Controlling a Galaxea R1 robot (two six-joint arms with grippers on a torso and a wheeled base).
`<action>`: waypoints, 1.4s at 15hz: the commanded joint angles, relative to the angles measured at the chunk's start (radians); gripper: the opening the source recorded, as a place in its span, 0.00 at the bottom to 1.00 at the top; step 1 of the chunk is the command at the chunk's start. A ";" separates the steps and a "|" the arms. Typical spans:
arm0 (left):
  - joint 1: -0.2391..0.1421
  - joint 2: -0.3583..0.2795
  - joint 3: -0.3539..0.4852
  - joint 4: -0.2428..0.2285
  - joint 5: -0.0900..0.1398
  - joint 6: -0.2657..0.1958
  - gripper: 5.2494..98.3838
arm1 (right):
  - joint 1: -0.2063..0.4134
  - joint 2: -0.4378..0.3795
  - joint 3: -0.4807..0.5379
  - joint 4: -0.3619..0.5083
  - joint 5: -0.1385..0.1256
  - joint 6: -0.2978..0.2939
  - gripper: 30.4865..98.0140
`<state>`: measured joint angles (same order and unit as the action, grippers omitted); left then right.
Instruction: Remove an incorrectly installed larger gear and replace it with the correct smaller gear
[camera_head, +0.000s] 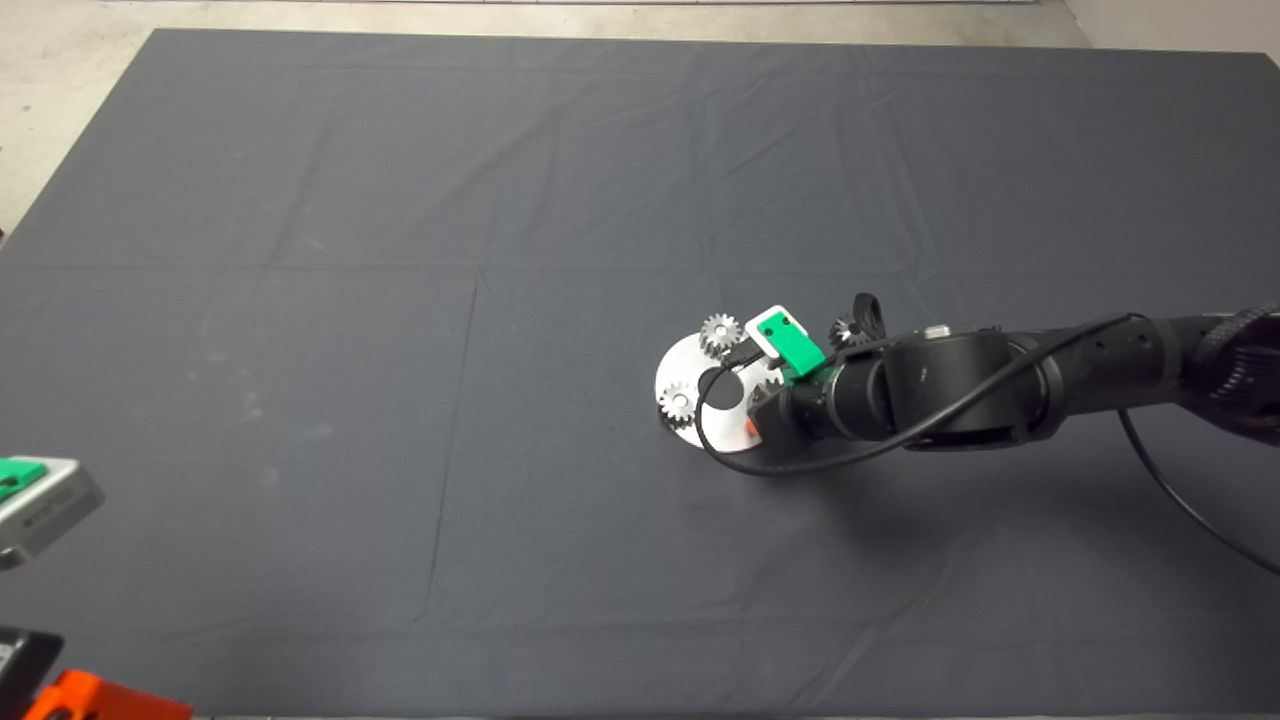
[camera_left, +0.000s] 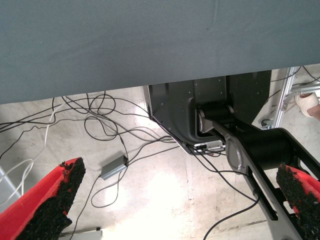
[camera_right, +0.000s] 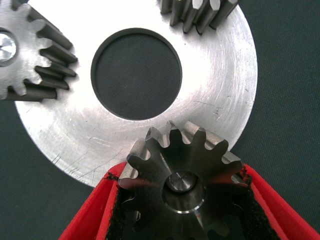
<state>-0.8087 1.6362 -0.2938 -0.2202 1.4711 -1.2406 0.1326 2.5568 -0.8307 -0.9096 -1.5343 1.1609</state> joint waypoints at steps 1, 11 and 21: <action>0.000 -0.005 0.012 -0.017 0.005 0.003 1.00 | 0.071 -0.006 0.054 -0.022 -0.018 0.022 0.28; 0.001 -0.003 0.012 -0.016 0.005 0.003 1.00 | 0.085 -0.204 0.130 0.064 -0.021 0.111 0.28; 0.001 -0.003 0.012 -0.018 0.005 0.003 1.00 | 0.039 -0.295 0.133 0.080 -0.020 0.151 0.28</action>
<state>-0.8087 1.6310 -0.2938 -0.2206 1.4711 -1.2406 0.1691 2.2638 -0.7091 -0.8332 -1.5340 1.2998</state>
